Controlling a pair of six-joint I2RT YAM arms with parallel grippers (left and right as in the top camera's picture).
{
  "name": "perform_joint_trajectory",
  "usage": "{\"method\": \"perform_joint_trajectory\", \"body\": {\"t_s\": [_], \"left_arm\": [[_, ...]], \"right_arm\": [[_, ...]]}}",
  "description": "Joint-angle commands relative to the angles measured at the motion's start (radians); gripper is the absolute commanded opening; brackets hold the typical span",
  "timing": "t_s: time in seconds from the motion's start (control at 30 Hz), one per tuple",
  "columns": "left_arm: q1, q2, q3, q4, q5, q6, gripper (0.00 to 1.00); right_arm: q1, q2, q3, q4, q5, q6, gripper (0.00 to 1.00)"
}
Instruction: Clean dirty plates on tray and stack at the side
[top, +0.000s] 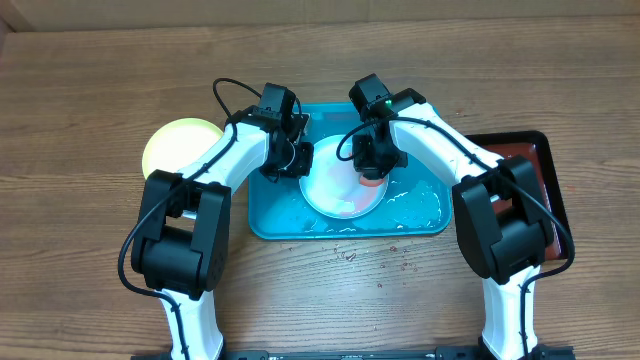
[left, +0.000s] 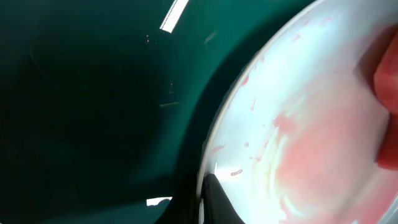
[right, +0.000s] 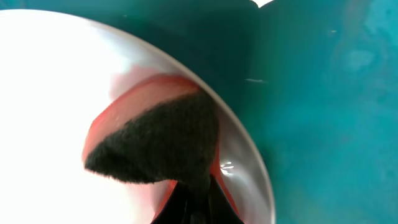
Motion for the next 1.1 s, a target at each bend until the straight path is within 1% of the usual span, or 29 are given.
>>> {"method": "perform_joint_trajectory", "body": {"t_s": [0.0,0.17,0.3,0.43,0.53,0.67,0.83,0.97,1.07], "left_arm": [[-0.008,0.039,-0.005,0.007,-0.033,0.03,0.04],[0.015,0.023,0.028,-0.003,-0.039,0.03,0.04],[0.031,-0.018,0.09,-0.052,-0.053,0.059,0.04],[0.027,-0.086,0.153,-0.107,-0.189,0.075,0.04],[0.016,-0.151,0.18,-0.134,-0.282,0.094,0.04],[-0.013,-0.244,0.186,-0.136,-0.437,0.109,0.04],[-0.076,-0.318,0.186,-0.136,-0.667,0.109,0.04],[-0.166,-0.329,0.186,-0.135,-0.927,0.103,0.04],[-0.246,-0.325,0.185,-0.132,-1.129,0.062,0.04]], "right_arm": [[-0.009,-0.007,0.045,-0.003,-0.097,0.005,0.04],[-0.029,-0.113,0.108,-0.018,-0.183,0.005,0.04],[-0.074,-0.225,0.143,-0.056,-0.186,0.005,0.04],[-0.14,-0.302,0.143,-0.086,-0.183,0.005,0.04],[-0.2,-0.314,0.143,-0.109,-0.183,0.004,0.04],[-0.271,-0.314,0.14,-0.133,-0.184,-0.005,0.04],[-0.298,-0.314,0.14,-0.133,-0.182,-0.018,0.04],[-0.298,-0.314,0.14,-0.133,-0.176,-0.018,0.04],[-0.298,-0.314,0.14,-0.133,-0.168,-0.018,0.04]]}}
